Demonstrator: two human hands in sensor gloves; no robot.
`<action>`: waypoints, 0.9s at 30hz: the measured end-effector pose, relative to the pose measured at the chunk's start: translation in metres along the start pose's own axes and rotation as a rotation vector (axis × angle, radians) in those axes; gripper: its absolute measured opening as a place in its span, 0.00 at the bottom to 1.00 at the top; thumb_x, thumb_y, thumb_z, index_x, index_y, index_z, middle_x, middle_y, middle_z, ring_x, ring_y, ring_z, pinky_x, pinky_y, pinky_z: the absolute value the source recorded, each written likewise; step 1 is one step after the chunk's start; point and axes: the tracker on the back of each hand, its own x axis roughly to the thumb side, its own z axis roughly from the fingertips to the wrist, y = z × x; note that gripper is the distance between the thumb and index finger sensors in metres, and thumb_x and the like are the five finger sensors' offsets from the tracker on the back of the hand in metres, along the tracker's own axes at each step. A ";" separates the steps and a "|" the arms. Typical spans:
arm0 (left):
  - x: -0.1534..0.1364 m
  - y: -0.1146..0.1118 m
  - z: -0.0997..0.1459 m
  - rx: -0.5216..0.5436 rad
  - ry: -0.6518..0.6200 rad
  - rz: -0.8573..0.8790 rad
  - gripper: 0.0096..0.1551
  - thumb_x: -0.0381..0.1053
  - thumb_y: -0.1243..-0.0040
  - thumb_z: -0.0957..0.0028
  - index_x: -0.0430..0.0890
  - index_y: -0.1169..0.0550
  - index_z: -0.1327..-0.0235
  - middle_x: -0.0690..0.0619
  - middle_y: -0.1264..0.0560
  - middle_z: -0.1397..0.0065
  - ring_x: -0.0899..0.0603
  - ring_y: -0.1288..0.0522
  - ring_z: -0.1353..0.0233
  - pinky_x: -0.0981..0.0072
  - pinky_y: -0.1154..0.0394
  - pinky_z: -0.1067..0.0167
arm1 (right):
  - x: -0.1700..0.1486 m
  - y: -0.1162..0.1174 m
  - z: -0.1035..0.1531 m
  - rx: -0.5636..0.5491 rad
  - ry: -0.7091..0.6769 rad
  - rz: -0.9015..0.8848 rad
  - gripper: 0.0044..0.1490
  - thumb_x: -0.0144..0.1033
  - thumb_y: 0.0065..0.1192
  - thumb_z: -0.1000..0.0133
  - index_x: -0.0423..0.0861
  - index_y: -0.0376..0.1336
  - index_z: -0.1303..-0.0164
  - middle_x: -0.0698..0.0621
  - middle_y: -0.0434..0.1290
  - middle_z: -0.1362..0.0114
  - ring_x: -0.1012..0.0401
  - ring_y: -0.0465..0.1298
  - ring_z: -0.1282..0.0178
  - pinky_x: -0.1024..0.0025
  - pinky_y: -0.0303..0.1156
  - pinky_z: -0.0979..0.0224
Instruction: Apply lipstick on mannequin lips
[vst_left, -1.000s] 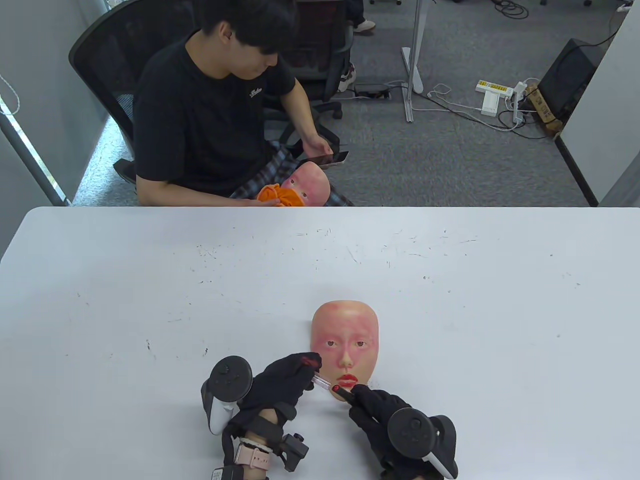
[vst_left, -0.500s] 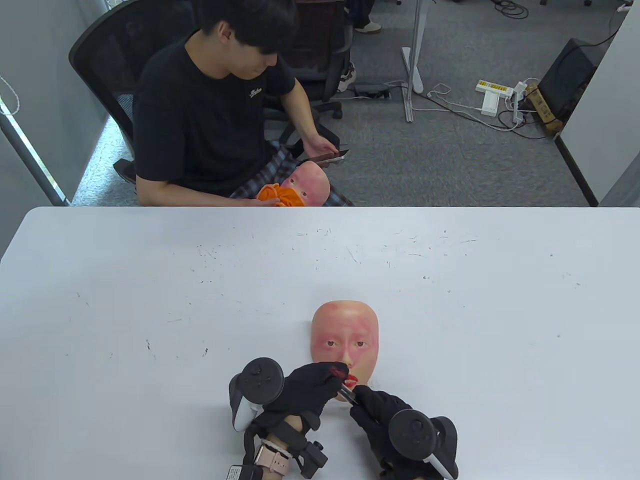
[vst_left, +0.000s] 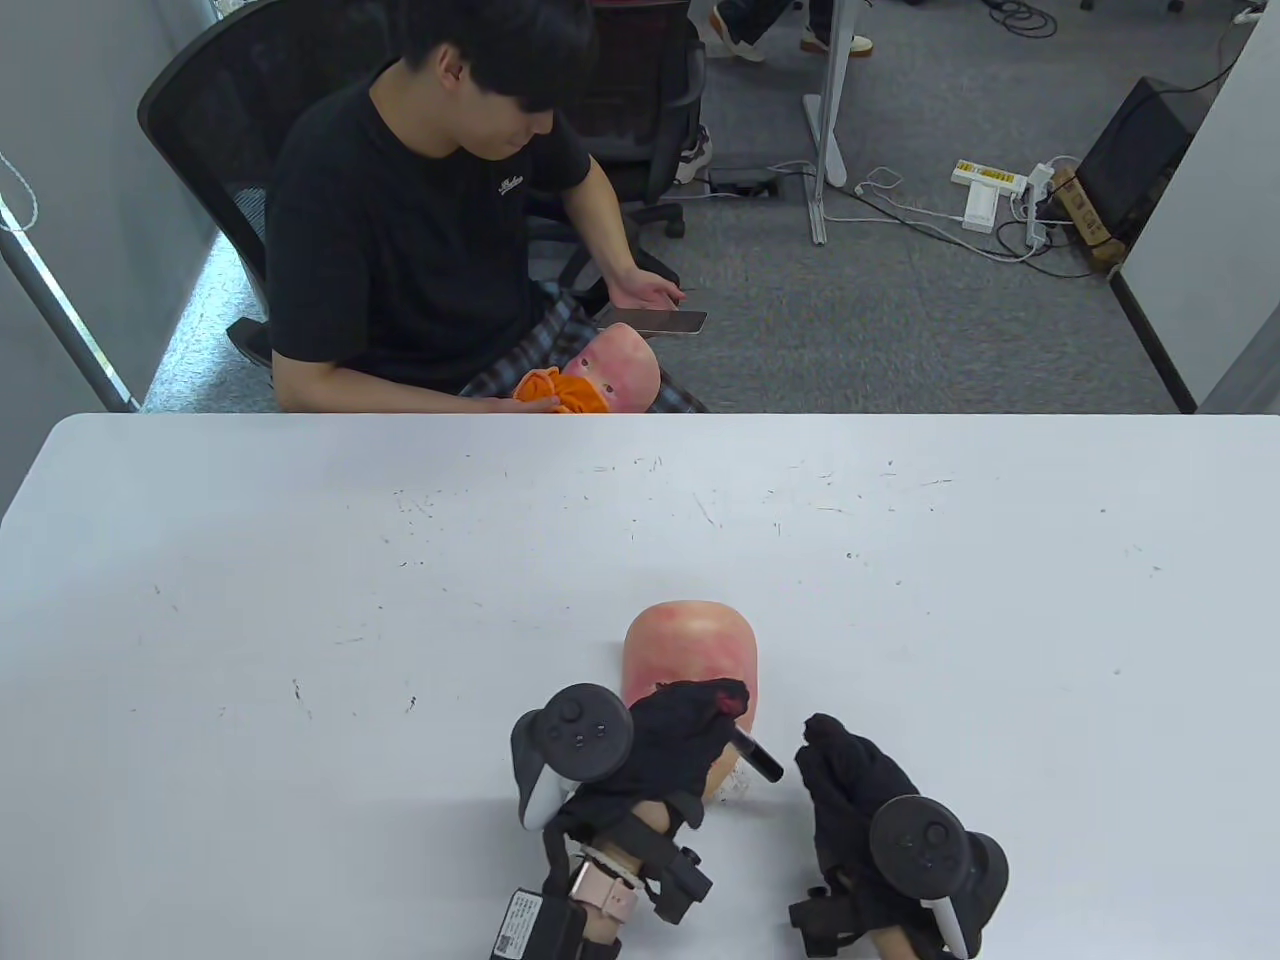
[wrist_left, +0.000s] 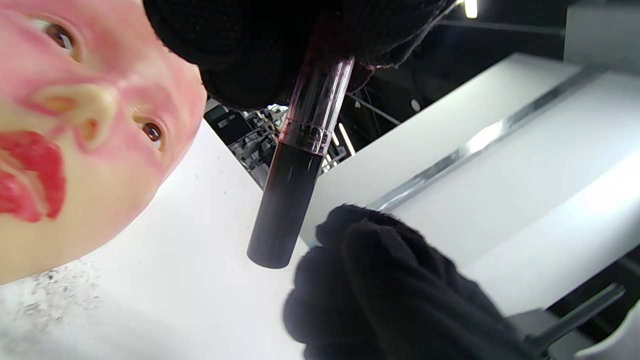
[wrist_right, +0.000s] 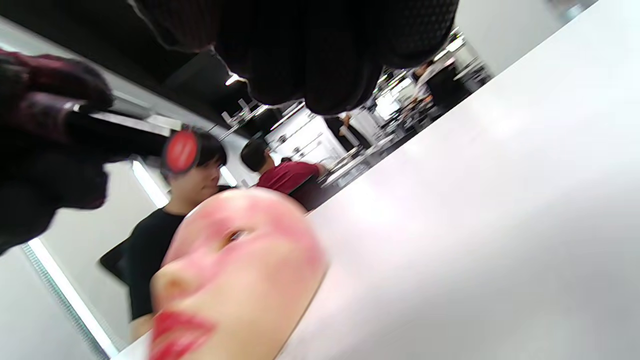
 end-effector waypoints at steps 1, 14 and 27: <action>0.006 -0.007 -0.007 -0.010 -0.007 -0.055 0.26 0.50 0.41 0.46 0.50 0.22 0.34 0.44 0.23 0.32 0.39 0.23 0.39 0.54 0.25 0.46 | -0.006 -0.003 -0.002 -0.011 0.028 -0.009 0.27 0.46 0.64 0.54 0.50 0.72 0.46 0.51 0.82 0.51 0.54 0.82 0.55 0.58 0.75 0.47; 0.020 -0.086 -0.057 -0.144 -0.059 -0.444 0.25 0.47 0.39 0.48 0.51 0.20 0.36 0.43 0.23 0.31 0.37 0.23 0.37 0.52 0.26 0.44 | -0.040 -0.012 -0.017 -0.029 0.144 -0.016 0.25 0.45 0.65 0.54 0.51 0.73 0.48 0.52 0.82 0.52 0.54 0.82 0.55 0.59 0.75 0.47; 0.020 -0.052 -0.033 -0.005 -0.155 -0.250 0.26 0.47 0.41 0.48 0.50 0.20 0.35 0.40 0.27 0.27 0.36 0.25 0.36 0.51 0.27 0.44 | -0.039 -0.010 -0.016 -0.036 0.116 -0.003 0.25 0.44 0.64 0.53 0.52 0.72 0.47 0.52 0.82 0.50 0.54 0.82 0.54 0.58 0.75 0.46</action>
